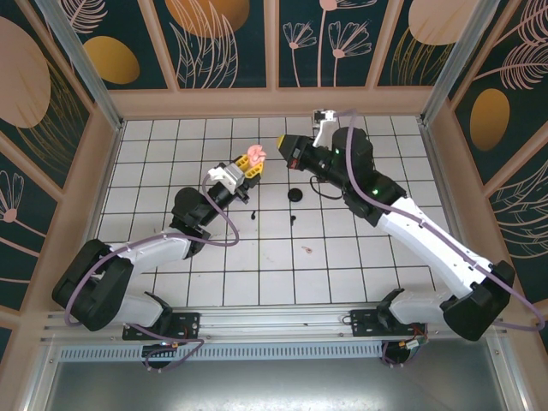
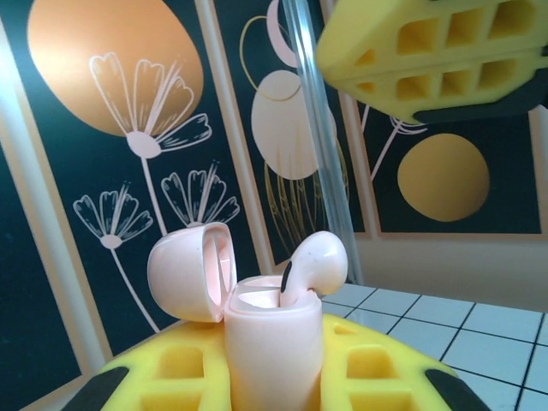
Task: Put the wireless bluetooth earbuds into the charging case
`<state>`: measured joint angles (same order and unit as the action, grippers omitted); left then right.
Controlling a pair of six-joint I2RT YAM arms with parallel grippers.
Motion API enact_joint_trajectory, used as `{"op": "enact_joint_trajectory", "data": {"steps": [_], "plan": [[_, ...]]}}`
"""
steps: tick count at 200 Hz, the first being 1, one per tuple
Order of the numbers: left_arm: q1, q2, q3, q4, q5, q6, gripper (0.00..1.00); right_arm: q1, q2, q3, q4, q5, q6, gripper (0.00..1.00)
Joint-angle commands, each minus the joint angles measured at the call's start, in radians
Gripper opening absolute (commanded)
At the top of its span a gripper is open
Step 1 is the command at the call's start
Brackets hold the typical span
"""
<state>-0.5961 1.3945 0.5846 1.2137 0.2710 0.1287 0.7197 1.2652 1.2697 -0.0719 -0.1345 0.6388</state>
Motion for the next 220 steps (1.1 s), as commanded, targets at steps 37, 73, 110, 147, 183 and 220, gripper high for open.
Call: {"op": "enact_joint_trajectory", "data": {"steps": [37, 73, 110, 147, 183, 220], "plan": [[-0.002, -0.02, 0.028, -0.01, 0.068, -0.032, 0.0, -0.002, 0.08, 0.086, -0.28, -0.049, -0.085, 0.0], [-0.002, -0.02, 0.029, -0.014, 0.074, -0.034, 0.0, 0.002, 0.101, 0.081, -0.284, -0.074, -0.082, 0.0], [-0.001, -0.02, 0.031, -0.019, 0.084, -0.034, 0.0, 0.008, 0.123, 0.106, -0.288, -0.079, -0.093, 0.0], [-0.002, -0.017, 0.031, -0.026, 0.098, -0.036, 0.0, 0.016, 0.149, 0.147, -0.309, -0.082, -0.109, 0.0], [-0.002, -0.012, 0.031, -0.034, 0.102, -0.037, 0.0, 0.03, 0.174, 0.191, -0.338, -0.086, -0.125, 0.0], [-0.002, -0.006, 0.031, -0.037, 0.099, -0.035, 0.0, 0.06, 0.188, 0.207, -0.351, -0.088, -0.128, 0.0]]}}
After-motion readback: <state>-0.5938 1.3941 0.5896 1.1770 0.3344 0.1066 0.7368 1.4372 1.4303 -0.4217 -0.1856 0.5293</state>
